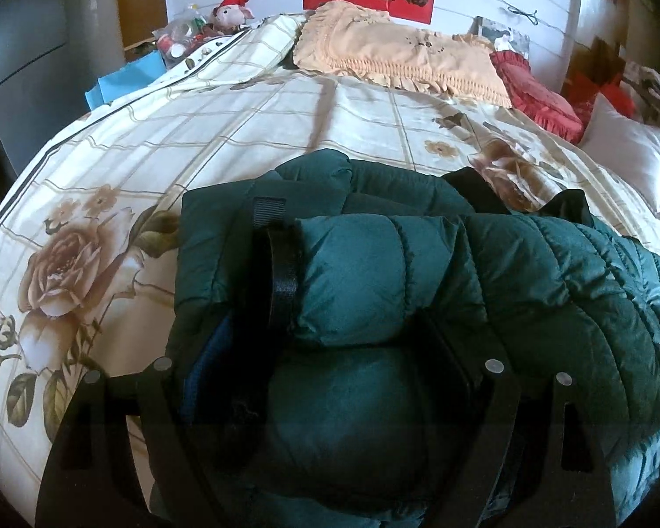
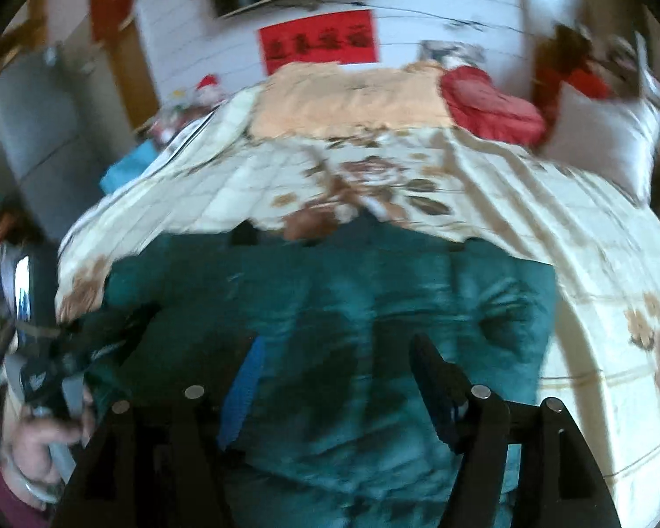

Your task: Fold large clothes

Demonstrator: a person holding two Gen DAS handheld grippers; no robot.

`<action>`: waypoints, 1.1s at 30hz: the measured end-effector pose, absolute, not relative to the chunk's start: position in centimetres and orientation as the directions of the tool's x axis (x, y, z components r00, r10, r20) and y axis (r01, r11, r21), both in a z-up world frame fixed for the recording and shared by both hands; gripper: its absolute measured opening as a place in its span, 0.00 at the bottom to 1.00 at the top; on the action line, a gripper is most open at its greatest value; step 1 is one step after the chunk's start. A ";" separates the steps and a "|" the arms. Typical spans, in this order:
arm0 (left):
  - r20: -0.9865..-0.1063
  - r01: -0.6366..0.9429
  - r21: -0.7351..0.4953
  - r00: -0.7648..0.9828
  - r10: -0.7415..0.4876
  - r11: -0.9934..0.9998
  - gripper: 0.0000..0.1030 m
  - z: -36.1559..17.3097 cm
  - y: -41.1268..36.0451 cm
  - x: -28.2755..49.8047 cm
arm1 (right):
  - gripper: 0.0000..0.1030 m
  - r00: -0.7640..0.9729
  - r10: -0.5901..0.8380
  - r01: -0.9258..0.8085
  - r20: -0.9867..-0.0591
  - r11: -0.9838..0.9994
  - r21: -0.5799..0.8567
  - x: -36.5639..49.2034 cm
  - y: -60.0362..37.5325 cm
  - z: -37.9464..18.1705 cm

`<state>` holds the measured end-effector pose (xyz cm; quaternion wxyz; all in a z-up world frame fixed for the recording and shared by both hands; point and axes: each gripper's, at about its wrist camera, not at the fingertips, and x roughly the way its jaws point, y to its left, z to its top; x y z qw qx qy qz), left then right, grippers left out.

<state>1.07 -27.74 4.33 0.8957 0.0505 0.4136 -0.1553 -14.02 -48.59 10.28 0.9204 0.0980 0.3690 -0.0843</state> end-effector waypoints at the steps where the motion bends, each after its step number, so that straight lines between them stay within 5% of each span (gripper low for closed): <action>1: -0.756 0.320 -0.040 0.610 -0.239 0.946 0.82 4.3 -27.7 1.1 | 0.64 0.709 -0.082 0.218 -0.700 0.970 0.107 -13.7 -47.9 9.8; 5: -0.750 0.323 -0.049 0.613 -0.248 0.945 0.82 4.3 -27.6 0.9 | 0.64 0.639 -0.149 0.229 -0.754 0.974 0.001 -12.4 -45.8 5.7; 15: -0.746 0.323 -0.054 0.616 -0.253 0.945 0.82 4.3 -27.5 0.8 | 0.64 0.708 -0.149 0.275 -0.690 0.959 0.074 -18.3 -50.3 9.9; 24: -0.745 0.328 -0.044 0.619 -0.250 0.944 0.84 4.4 -27.5 0.8 | 0.66 0.602 -0.172 0.412 -0.780 0.904 0.118 -19.3 -57.0 4.2; 33: -0.744 0.329 -0.050 0.618 -0.255 0.943 0.85 5.2 -27.0 0.5 | 0.67 0.613 -0.183 0.434 -0.769 0.891 0.133 -21.3 -56.7 6.1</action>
